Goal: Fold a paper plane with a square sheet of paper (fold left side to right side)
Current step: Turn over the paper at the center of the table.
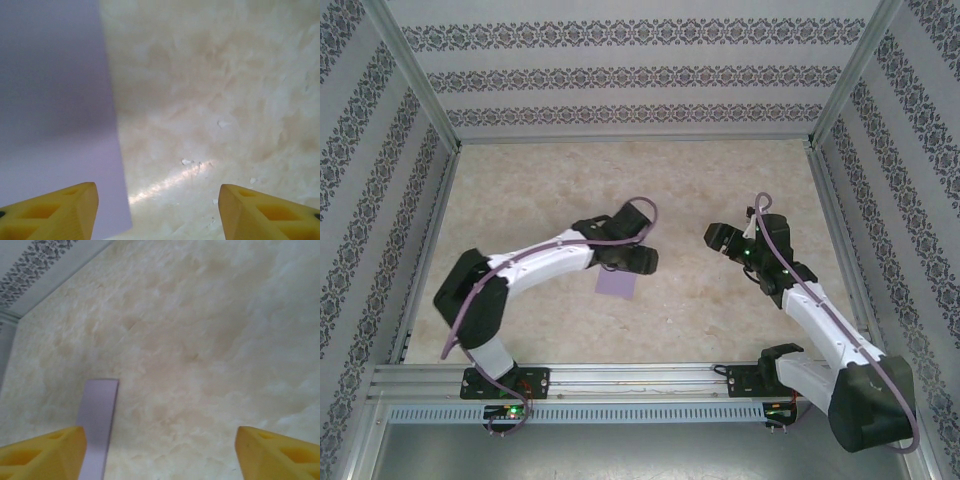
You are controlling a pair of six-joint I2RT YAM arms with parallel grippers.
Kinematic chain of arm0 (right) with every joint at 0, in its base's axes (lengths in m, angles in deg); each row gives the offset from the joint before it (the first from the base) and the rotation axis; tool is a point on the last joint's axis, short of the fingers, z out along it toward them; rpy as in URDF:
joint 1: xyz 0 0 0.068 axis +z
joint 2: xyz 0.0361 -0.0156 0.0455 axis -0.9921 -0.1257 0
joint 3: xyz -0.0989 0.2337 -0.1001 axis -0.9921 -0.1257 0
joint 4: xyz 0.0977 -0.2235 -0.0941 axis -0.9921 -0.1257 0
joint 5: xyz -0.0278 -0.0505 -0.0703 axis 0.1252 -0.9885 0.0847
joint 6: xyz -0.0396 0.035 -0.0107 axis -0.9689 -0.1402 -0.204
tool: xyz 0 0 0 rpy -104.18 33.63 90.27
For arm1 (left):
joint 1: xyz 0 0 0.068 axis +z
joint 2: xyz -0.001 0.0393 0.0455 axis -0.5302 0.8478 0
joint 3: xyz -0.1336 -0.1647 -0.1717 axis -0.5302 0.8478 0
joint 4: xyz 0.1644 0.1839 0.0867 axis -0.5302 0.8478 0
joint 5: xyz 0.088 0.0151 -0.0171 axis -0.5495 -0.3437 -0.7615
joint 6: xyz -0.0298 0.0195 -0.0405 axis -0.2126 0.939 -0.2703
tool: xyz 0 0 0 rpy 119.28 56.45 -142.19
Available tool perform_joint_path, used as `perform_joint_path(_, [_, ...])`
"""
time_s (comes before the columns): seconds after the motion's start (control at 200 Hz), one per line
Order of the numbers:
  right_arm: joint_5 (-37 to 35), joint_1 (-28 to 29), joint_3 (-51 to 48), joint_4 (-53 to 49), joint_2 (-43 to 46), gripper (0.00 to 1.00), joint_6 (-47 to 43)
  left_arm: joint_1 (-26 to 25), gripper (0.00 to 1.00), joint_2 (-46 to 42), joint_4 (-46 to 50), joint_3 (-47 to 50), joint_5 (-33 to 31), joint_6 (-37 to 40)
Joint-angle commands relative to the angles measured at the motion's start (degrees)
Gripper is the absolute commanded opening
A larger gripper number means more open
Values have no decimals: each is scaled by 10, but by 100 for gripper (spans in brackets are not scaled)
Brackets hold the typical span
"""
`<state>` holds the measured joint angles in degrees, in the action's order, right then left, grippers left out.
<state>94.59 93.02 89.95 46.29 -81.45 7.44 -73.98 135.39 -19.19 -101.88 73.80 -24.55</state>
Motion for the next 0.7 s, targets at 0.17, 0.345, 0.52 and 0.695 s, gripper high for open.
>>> perform_joint_path(0.17, [83, 68, 51, 42, -100, 58, 53, 90, 63, -119, -135, 110, 25, 38])
perform_joint_path(0.345, [82, 152, 89, 105, -206, 45, 90, 139, 63, -175, -186, 167, 29, 40])
perform_joint_path(0.52, [87, 211, 130, 169, -318, 29, 128, 166, 63, -207, -196, 202, 18, 46])
perform_joint_path(0.695, [93, 242, 158, 204, -399, 10, 151, 184, 63, -223, -194, 222, 16, 51])
